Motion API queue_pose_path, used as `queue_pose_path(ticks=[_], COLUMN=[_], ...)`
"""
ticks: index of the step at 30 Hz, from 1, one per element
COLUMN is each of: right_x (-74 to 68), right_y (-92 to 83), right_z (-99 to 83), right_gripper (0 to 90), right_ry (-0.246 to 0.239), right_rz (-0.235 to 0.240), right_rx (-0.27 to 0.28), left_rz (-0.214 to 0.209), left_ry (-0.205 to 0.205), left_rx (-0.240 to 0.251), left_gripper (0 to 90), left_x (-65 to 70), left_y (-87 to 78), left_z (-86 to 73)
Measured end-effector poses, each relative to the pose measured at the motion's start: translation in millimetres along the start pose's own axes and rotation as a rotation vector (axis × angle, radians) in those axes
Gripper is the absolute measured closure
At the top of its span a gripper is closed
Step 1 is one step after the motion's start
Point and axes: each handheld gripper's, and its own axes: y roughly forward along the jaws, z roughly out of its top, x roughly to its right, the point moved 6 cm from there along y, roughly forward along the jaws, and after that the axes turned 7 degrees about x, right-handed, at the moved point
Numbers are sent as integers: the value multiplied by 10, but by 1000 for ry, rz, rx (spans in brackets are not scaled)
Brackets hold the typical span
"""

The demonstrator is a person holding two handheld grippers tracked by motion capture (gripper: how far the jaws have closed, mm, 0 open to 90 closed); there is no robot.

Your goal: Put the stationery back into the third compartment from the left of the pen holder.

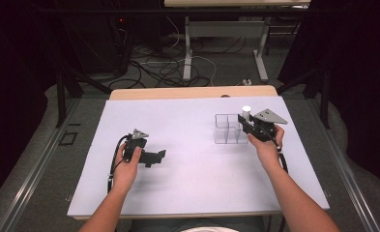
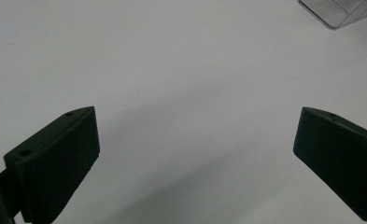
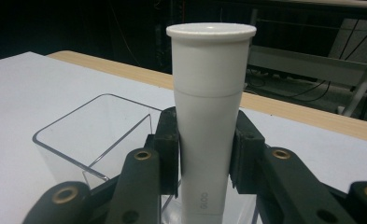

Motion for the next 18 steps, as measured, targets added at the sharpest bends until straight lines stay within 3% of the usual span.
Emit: queue_pose_path(ticks=[18], right_x=[-14], right_y=[35], right_z=[-53], right_gripper=[685], right_ry=[7], right_rz=[-4], right_rx=[-25], left_rz=[-8], left_ry=[-1], left_rx=[-3], left_gripper=[5], left_x=[5], left_y=[5], left_z=[0])
